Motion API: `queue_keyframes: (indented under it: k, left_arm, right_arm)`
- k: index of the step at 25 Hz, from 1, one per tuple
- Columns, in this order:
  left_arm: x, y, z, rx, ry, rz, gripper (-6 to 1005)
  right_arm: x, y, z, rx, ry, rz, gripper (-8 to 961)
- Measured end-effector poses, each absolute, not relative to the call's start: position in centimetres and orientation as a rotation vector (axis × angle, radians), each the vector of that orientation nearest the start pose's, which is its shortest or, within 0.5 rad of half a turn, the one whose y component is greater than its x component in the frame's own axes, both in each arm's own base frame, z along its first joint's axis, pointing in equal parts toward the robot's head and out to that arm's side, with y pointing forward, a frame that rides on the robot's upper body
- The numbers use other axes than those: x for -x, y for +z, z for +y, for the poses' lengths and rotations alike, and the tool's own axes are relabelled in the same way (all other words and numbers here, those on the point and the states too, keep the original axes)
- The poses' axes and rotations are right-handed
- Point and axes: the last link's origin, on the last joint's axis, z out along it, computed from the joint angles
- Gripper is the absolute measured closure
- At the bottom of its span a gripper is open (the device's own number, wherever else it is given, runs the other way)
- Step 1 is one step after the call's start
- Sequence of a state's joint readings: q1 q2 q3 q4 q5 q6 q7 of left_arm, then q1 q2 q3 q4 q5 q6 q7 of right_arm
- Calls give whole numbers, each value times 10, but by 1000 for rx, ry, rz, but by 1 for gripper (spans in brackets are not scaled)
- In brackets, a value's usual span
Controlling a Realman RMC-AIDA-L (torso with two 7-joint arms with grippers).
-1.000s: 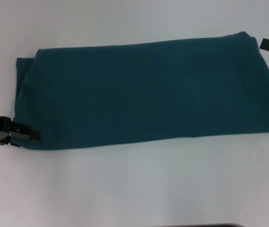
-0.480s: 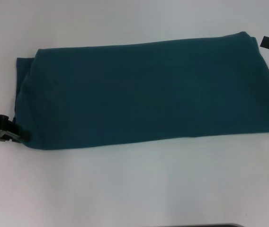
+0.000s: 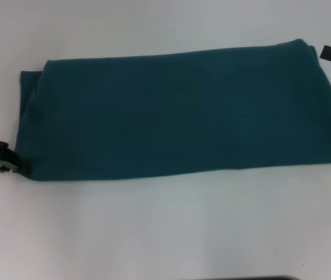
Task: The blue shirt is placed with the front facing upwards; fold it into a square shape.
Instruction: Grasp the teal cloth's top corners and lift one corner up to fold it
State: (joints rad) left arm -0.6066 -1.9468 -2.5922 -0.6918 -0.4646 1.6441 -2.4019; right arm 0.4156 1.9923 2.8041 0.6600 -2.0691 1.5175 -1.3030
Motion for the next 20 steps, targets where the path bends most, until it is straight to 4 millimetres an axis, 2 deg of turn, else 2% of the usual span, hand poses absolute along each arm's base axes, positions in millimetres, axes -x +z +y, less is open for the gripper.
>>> queue_keyframes:
  k: [6, 20]
  left_arm:
    - [338, 55, 313, 2214, 54, -1983, 972]
    - [358, 88, 308, 2130, 18, -1948, 972]
  right_arm:
    - [-346, 76, 311, 2122, 848, 1378, 53]
    - [-340, 72, 315, 2124, 878, 1369, 54]
